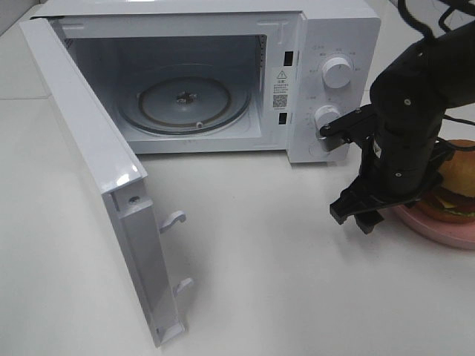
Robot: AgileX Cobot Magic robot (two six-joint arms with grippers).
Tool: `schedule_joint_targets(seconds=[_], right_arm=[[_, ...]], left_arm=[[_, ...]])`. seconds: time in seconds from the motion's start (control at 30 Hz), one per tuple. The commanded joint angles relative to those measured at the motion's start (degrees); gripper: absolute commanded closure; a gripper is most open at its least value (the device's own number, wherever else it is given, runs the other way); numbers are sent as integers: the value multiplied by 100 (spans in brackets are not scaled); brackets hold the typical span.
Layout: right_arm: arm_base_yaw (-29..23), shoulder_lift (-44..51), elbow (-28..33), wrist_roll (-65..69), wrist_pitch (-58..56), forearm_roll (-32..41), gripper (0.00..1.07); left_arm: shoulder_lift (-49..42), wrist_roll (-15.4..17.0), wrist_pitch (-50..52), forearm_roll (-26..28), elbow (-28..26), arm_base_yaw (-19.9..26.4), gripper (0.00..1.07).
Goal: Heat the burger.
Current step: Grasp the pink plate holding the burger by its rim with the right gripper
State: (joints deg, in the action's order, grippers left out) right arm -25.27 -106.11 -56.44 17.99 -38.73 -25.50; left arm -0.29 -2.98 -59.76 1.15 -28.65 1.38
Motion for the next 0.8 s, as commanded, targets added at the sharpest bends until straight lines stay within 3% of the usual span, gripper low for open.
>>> schedule_joint_targets(seconds=[0.03,0.53,0.7,0.73,0.77,0.8], right_arm=[[0,-218,-34,430,-46,-521,37],[0,-728,-34,504,149,-825,41],[0,-728,-34,504,149,-825,60],[0,-728,-34,504,138,-825,72],[0,-728,-34,504,138,-825,72],[0,-728,-34,504,126,-825,86]], left_arm=[[-115,29,52,17,23,23,107],[-115,29,52,17,23,23,107],[-115,29,52,17,23,23,107],[-115,29,52,17,23,23,107],[-115,29,52,17,23,23,107],[-115,29,52,17,23,23,107]])
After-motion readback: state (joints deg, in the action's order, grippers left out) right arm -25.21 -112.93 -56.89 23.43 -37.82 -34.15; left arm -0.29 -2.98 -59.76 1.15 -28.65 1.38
